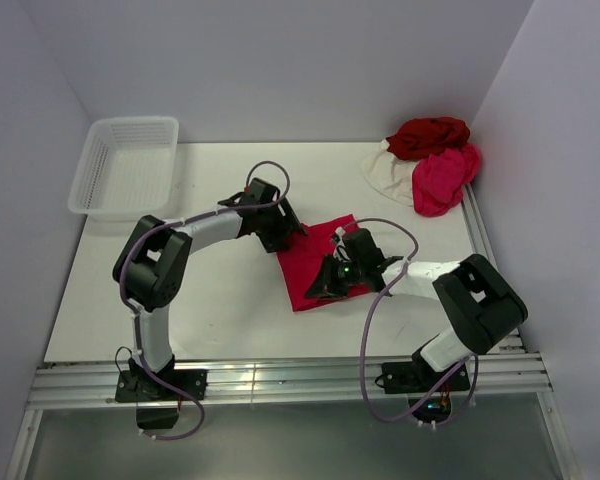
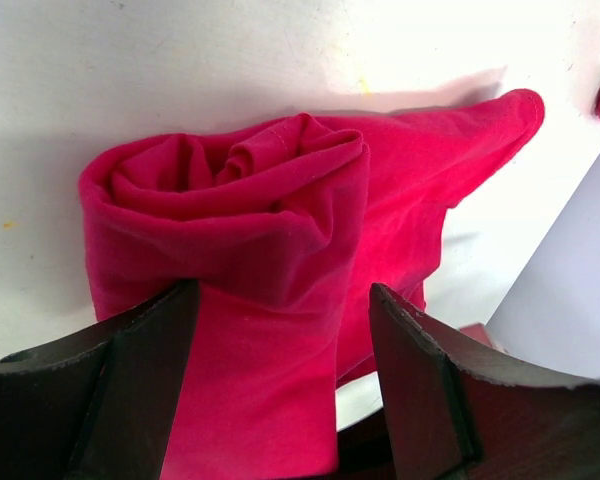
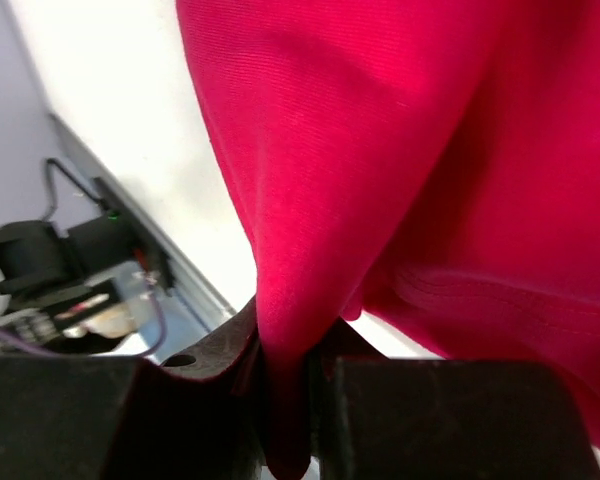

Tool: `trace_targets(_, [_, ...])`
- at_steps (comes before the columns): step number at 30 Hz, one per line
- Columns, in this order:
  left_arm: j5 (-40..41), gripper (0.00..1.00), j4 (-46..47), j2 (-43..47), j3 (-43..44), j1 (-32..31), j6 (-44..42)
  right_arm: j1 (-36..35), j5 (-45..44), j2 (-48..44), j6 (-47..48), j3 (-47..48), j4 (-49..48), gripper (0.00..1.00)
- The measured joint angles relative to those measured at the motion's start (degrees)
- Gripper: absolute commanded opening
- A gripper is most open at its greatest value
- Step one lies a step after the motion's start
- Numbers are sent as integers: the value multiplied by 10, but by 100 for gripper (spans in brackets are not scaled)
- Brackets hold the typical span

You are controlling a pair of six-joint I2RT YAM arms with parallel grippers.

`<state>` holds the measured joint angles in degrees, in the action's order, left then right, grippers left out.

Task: Roll the t-shirts
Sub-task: Roll the tshirt

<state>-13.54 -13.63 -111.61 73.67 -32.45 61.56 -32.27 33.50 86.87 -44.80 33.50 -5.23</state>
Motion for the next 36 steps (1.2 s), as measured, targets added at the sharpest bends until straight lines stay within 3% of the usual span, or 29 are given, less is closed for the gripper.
trace_targets(9, [-9,73,-21,-20,26,0,-4,19,14,10,-16,-39,-50,22])
trace_targets(12, [-15,73,-22,-26,30,0,-4,21,8,22,-6,-38,-45,36])
trace_targets(15, [-17,73,-22,-29,34,0,-5,21,14,18,-1,-28,-34,59])
trace_targets(20, [-16,73,-35,-32,46,0,-9,21,-19,-36,24,-23,41,66])
trace_targets(26, [-12,76,-86,-31,87,0,-26,26,-71,-136,62,-13,177,51])
trace_targets(28, [-9,77,-106,-29,102,0,-35,28,-83,-157,76,-4,210,35])
trace_targets(29, [-8,77,-118,-26,110,0,-39,31,-86,-164,81,1,223,21])
trace_targets(32, [-8,75,-134,-11,118,4,-45,36,-79,-175,90,20,247,3])
trace_targets(36, [-32,74,-132,7,118,15,-49,37,-33,-168,89,64,247,0])
